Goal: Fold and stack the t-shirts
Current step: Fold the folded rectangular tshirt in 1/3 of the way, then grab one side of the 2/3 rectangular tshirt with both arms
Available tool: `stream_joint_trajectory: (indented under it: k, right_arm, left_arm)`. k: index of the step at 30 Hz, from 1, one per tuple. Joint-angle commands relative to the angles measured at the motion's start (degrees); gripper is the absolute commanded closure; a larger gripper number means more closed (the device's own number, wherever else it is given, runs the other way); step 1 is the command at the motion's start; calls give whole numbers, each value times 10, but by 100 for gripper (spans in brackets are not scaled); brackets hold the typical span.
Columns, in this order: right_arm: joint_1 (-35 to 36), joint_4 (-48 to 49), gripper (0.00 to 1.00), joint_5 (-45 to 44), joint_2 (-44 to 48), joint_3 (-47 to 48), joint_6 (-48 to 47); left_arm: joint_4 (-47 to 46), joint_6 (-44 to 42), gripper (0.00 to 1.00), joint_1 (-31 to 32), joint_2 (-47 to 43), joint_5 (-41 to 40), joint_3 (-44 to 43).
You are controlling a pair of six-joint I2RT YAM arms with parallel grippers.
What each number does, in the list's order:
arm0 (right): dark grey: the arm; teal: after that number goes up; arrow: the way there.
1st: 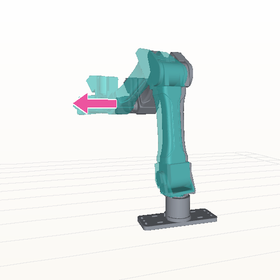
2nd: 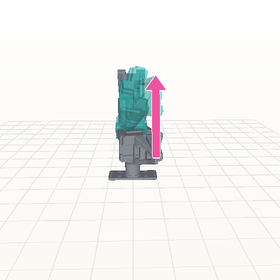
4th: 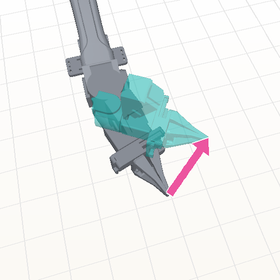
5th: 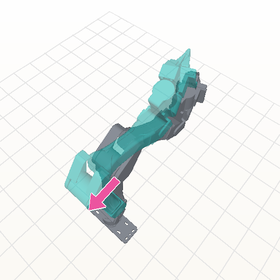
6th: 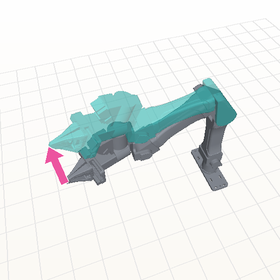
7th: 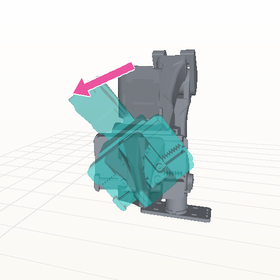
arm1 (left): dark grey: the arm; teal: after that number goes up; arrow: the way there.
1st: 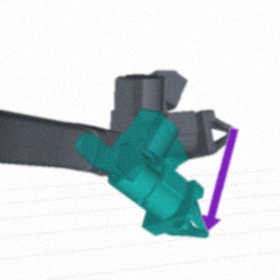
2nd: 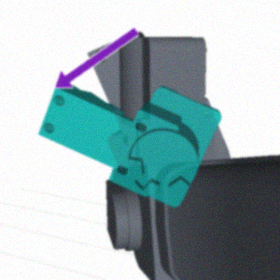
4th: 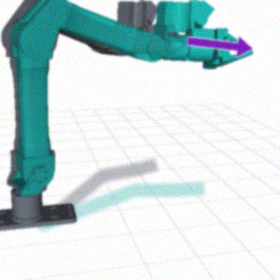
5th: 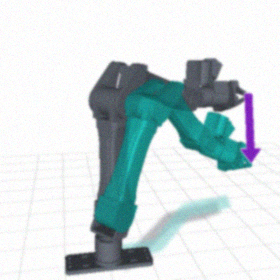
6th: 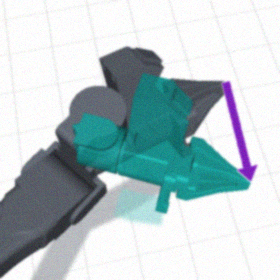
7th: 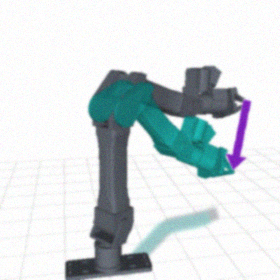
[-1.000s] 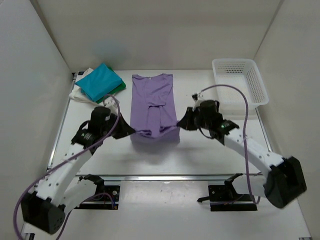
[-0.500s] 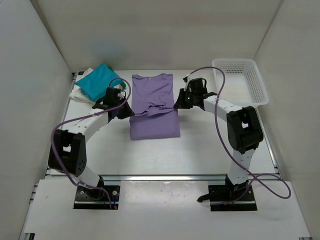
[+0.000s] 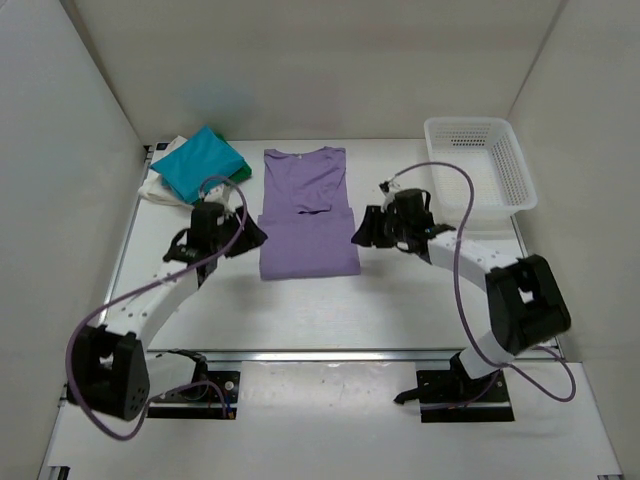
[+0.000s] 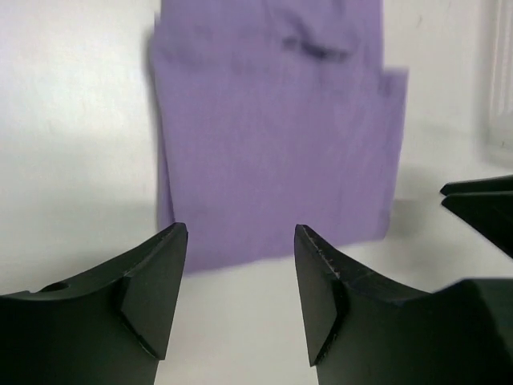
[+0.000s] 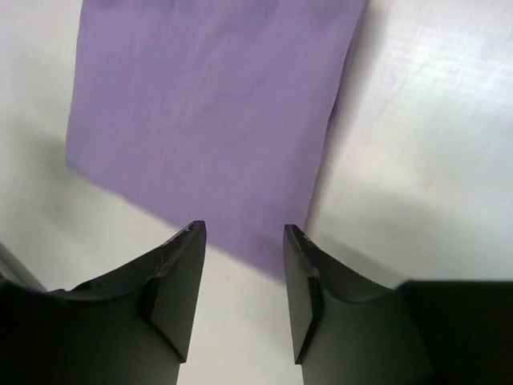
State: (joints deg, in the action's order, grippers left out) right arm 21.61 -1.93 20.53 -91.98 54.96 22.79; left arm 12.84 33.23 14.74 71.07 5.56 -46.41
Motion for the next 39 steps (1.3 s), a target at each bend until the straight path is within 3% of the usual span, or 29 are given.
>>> stream_joint_trajectory:
  k: [1,5,13,16,19,23,25,29,30,31,36,39]
  right_arm:
    - [28,83,58,-18,71,-122,31]
    - [31,130,52,-1,104,-215,56]
    - [15,209,50,22,64,-258,91]
    - [12,245,51,31,34,-261,113]
    - [9,273,54,28,13,-267,129]
    - [10,301,64,28,-10,-264,146]
    - [5,306,70,28,-18,-259,152]
    - [5,309,93,29,-34,-254,159]
    - [5,305,100,28,-29,-253,155]
    - [9,303,100,25,-26,-252,155]
    - [54,252,100,-20,55,-303,143]
    - [105,194,100,-60,158,-363,149]
  left_arm:
    - [-7,12,34,20,-68,27,127]
    - [-32,32,32,13,-109,42,196]
    - [-75,44,37,21,-62,40,221]
    - [-103,51,44,14,-42,29,239]
    - [-134,57,44,18,-17,36,243]
    - [-165,68,47,28,31,34,225]
    - [-181,74,56,27,56,44,223]
    - [-187,75,79,26,67,32,219]
    - [-185,74,88,25,67,30,217]
    - [-173,66,96,25,62,33,214]
    - [-71,32,100,49,-28,-10,220]
    - [-1,21,100,50,-143,-3,255]
